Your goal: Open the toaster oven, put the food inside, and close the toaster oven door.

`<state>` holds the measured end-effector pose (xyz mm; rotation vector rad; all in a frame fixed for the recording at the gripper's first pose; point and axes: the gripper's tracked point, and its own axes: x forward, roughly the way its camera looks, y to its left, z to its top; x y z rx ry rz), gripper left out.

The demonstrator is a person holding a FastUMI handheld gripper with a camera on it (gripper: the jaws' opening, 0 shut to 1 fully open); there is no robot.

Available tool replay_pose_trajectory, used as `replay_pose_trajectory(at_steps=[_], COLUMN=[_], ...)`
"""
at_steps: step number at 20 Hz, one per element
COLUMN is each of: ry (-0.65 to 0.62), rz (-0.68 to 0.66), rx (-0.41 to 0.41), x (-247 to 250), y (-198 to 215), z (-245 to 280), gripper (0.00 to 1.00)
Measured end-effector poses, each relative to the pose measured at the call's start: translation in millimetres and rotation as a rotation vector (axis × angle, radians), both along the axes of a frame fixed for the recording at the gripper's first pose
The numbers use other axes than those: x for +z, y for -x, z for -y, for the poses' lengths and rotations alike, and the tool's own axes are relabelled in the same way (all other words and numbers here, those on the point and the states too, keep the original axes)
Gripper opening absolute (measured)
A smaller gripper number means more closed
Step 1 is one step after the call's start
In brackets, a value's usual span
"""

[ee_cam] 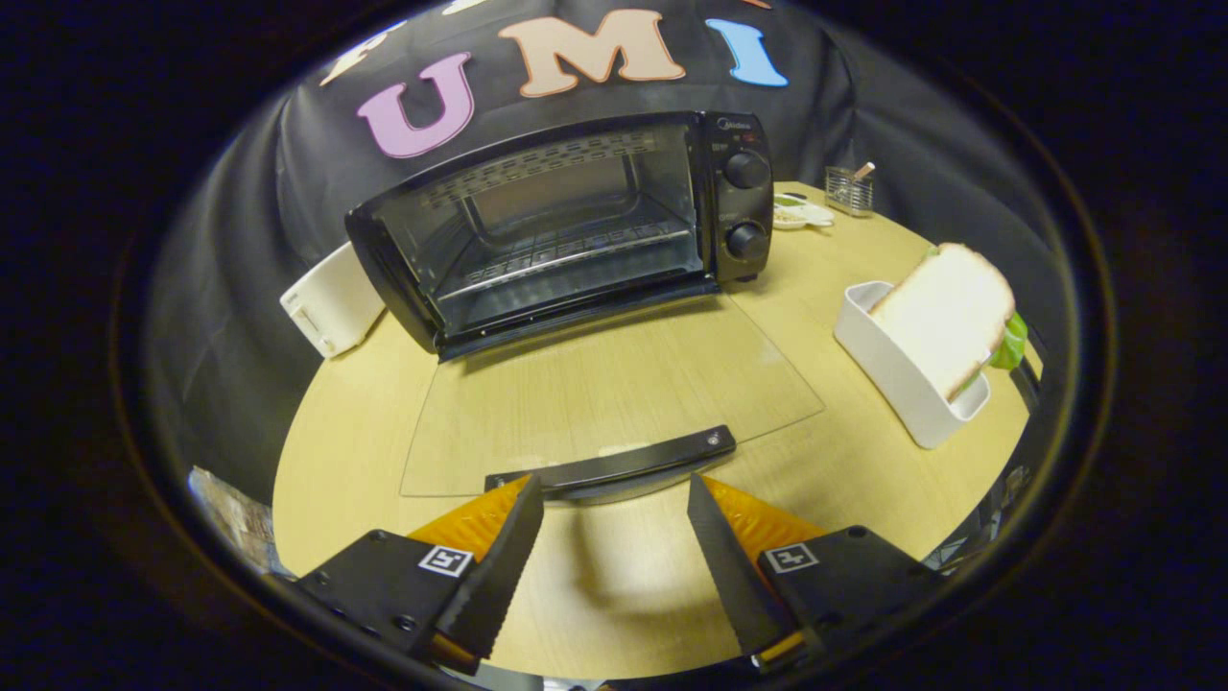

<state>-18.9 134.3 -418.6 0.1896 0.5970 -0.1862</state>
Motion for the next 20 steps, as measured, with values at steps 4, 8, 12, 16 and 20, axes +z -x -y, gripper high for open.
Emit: replay_pose_trajectory(at_steps=[4,8,12,16,20], ry=[0.055,0.069,0.067,0.017,-0.064], rz=[-0.039,-0.023,0.054,0.201,0.275], rx=[0.105,0.164,0.128,0.022,-0.097], x=[16,47,85,122,132], y=[6,20,33,40,47], z=[5,30,85,162,235], gripper=[0.9,0.9,0.9,0.89,0.87])
